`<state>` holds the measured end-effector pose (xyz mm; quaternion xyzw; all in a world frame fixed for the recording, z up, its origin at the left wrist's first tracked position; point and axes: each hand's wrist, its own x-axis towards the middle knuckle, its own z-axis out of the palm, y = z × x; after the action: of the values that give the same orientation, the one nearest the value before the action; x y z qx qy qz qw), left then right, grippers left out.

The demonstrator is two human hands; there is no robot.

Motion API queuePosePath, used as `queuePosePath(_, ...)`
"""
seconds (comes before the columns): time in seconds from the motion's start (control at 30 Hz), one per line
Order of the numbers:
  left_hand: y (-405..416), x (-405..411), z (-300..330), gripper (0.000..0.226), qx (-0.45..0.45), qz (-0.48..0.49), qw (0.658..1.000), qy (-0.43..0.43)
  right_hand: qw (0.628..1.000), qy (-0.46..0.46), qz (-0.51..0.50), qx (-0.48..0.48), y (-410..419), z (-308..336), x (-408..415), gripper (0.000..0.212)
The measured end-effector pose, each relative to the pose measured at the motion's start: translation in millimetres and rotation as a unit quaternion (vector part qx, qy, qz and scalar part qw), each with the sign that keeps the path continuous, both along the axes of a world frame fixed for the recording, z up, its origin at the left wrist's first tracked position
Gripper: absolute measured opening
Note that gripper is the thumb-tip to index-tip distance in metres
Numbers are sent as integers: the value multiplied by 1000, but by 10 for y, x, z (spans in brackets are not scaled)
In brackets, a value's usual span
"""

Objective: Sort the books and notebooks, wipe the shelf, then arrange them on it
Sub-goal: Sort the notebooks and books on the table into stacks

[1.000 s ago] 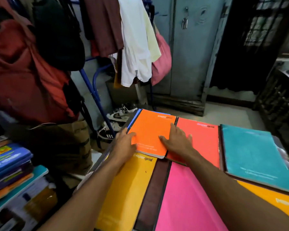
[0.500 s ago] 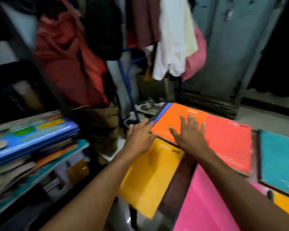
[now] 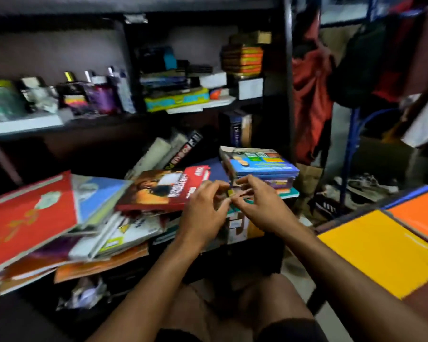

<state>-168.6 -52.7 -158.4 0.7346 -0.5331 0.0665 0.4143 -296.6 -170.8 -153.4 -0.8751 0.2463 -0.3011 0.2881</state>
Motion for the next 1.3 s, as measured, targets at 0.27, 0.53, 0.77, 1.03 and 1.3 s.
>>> queuePosePath(0.27,1016,309,-70,28,-97,96,986,-101,998,-31,43,13,793,-32,385,11)
queuePosePath(0.53,2319,747,-154,26,-134,222,962,-80,975,55,211,46,1898,-48,1069,26)
queuePosePath(0.77,3062,1244,-669,62,-103,380,917,60,948,174,234,-128,2159,-309,1442,55)
queuePosePath(1.03,3131,1491,-988,85,-158,334,898,240,874,140,266,-383,2524,-549,1726,52)
queuePosePath(1.3,3028,1960,-403,99,157,398,903,-34,882,153,244,-372,2688,-450,2086,70)
